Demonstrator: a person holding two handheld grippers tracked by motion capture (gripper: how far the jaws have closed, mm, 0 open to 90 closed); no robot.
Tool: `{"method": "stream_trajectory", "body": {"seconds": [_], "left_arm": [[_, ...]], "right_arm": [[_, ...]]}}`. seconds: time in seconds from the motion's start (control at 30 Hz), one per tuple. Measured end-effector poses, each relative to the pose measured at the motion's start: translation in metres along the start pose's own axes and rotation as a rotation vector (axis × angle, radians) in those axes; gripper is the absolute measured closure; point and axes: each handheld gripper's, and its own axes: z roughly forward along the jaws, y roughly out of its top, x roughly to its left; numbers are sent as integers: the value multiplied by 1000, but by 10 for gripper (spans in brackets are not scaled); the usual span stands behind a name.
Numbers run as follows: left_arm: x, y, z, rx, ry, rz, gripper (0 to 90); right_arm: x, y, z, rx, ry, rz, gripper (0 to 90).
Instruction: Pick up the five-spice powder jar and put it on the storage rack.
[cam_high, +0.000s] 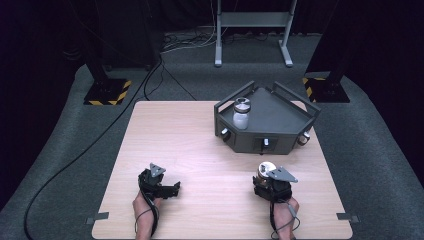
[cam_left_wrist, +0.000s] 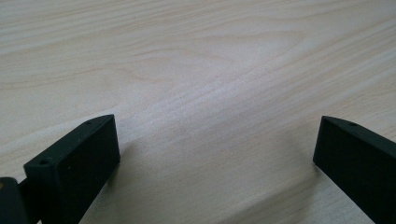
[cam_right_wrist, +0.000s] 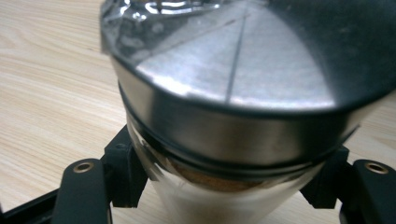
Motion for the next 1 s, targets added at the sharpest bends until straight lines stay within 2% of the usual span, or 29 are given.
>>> {"method": "stream_trajectory", "body": {"seconds": [0.27,0.63,1.0], "left_arm": [[0,0,0,0,1,0,3],[-1,0,0,1,2,1,4],[-1,0,0,2,3,2,4]], "right_arm": [[-15,-3,-11,-1,-48,32,303],[-28,-4,-18,1,-95,51,303],[-40,2,-20,17,-115,57,303]]}}
